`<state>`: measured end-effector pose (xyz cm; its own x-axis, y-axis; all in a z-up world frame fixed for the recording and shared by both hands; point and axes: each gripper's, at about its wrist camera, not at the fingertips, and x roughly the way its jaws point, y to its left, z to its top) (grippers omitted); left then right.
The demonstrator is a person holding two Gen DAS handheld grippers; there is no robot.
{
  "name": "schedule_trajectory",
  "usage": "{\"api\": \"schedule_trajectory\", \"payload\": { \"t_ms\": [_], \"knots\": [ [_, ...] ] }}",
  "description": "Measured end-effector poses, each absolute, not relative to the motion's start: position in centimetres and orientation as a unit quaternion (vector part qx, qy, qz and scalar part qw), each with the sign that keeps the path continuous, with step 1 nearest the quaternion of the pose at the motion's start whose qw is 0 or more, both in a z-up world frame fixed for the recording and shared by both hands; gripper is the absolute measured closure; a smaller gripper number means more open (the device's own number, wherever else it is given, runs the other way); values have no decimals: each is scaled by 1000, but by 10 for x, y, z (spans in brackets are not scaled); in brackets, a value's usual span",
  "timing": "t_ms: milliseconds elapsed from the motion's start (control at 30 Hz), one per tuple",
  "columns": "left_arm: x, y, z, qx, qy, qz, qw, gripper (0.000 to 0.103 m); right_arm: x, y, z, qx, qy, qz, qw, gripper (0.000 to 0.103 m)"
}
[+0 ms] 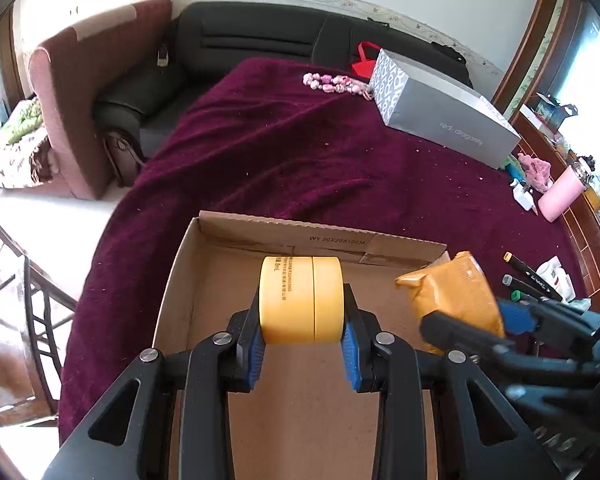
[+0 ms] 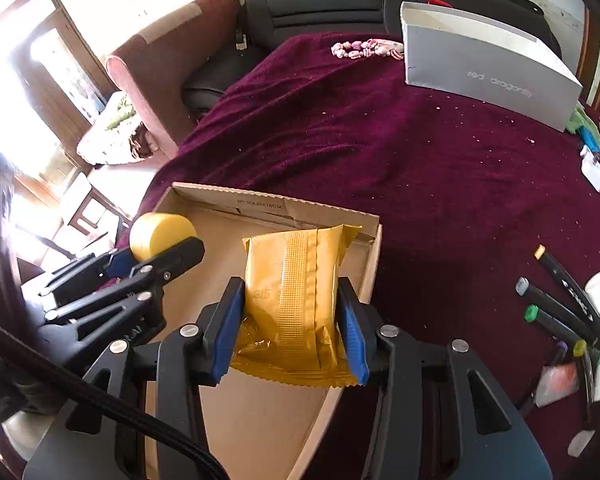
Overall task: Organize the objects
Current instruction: 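Carry tape roll with left tool while right tool carries packet into cardboard tray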
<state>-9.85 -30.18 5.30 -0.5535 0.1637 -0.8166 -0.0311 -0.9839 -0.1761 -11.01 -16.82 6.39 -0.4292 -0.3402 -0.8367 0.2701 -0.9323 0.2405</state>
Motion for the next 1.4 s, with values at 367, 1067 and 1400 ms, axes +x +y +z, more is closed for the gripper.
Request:
{"api": "schedule_trajectory", "payload": {
  "t_ms": [367, 1067, 1400],
  "knots": [
    [-120, -307, 31, -494, -73, 864, 56, 75, -130, -179, 44, 509, -22, -845, 162, 59],
    [-131, -315, 17, -495, -116, 860, 53, 75, -139, -183, 28, 514, -7, -846, 141, 59],
    [-130, -318, 18, -497, -156, 850, 72, 55, -139, -183, 28, 513, -19, -844, 155, 45]
  ]
}}
